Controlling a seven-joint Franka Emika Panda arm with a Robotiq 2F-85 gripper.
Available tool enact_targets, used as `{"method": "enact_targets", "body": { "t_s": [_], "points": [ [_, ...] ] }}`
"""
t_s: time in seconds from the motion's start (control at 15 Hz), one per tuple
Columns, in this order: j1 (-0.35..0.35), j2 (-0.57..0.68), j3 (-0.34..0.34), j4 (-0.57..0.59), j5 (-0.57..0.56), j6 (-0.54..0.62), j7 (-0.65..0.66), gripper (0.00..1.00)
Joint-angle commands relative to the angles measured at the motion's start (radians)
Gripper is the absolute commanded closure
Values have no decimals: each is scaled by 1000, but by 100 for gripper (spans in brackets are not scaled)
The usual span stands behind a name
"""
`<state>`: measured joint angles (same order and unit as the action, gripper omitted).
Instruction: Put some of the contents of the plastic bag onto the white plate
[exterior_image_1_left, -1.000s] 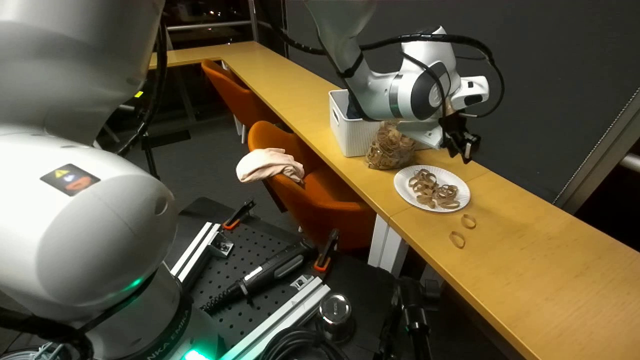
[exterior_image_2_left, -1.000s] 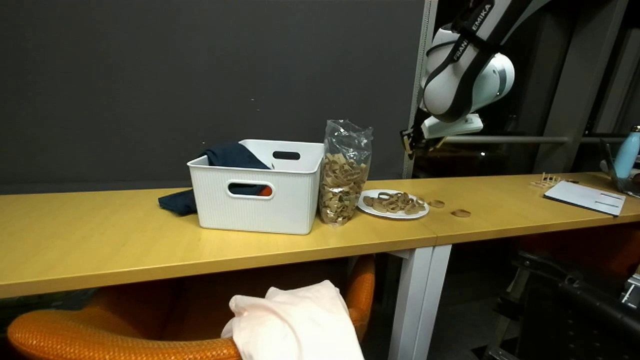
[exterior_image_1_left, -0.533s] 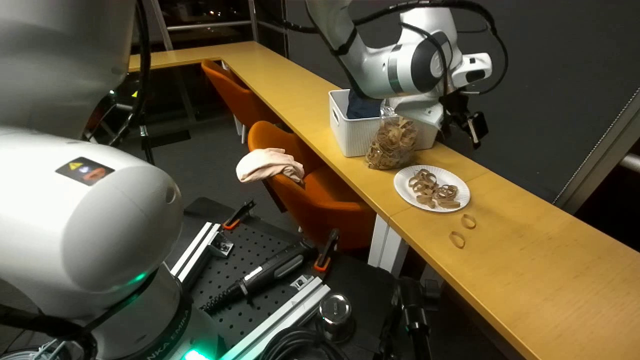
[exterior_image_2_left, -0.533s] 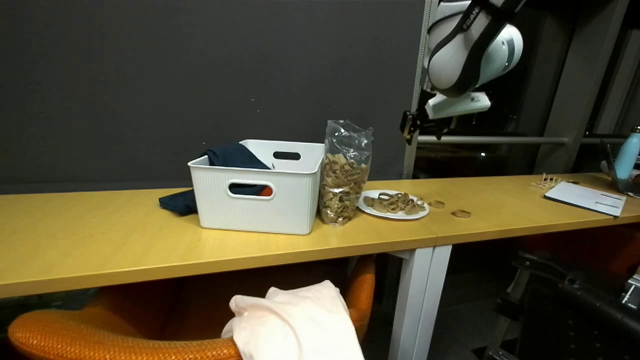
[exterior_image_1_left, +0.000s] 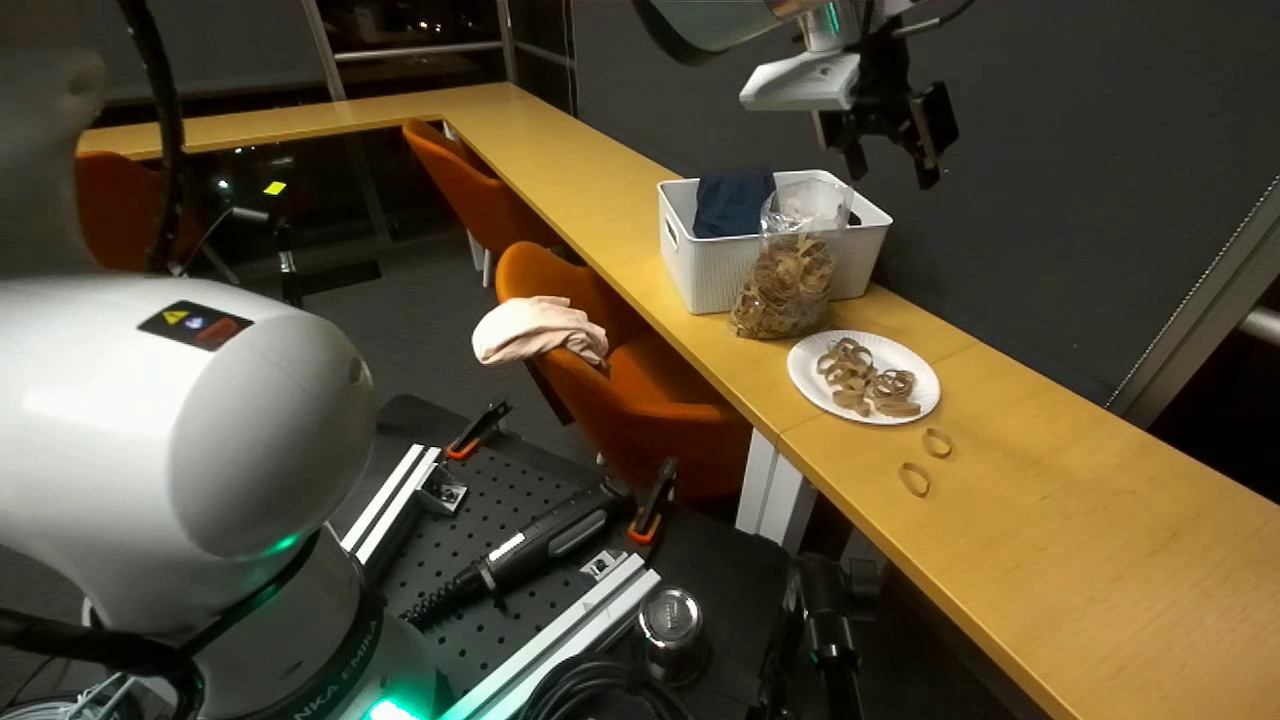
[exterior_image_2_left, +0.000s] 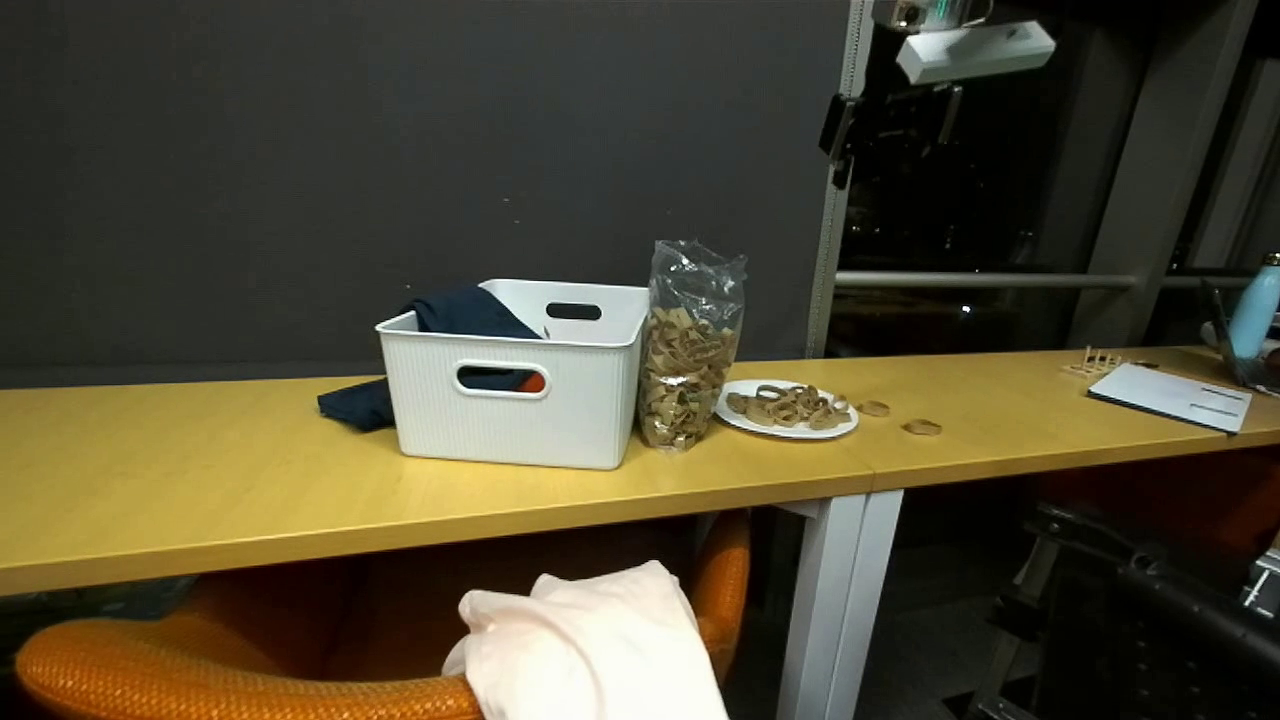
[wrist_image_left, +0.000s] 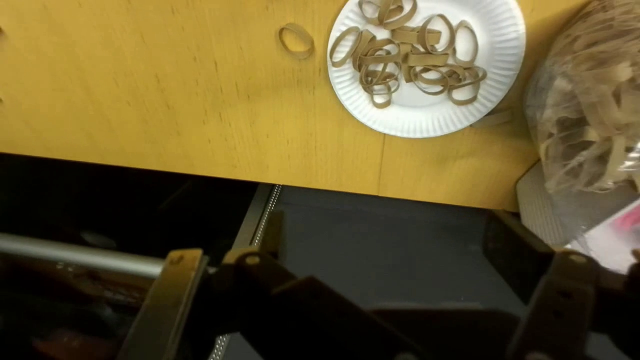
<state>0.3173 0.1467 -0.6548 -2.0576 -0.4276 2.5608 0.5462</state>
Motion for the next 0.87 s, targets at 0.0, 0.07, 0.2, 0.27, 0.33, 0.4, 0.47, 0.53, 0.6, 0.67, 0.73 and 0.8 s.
{"method": "enact_targets", "body": {
  "t_s": [0.0, 0.07, 0.2, 0.27, 0.33, 0.4, 0.47, 0.53, 0.6, 0.67, 0.73, 0.8],
  "points": [
    [-102, -171, 174, -89, -148, -42, 120, 0],
    [-147, -194, 233, -103, -152, -46, 121, 0],
    [-223, -225, 334, -128, -140, -46, 113, 0],
    [-253, -234, 375, -139, -132, -44, 111, 0],
    [-277, -243, 411, -148, -128, -45, 111, 0],
    [-300, -246, 441, -158, -127, -35, 113, 0],
    [-318, -250, 467, -165, -128, -31, 118, 0],
    [-334, -250, 489, -171, -128, -27, 123, 0],
    [-348, -248, 506, -174, -129, -24, 129, 0],
    [-360, -246, 521, -179, -128, -20, 133, 0],
    [-369, -246, 533, -182, -130, -21, 138, 0],
    [-378, -244, 542, -186, -131, -15, 143, 0]
  ]
}}
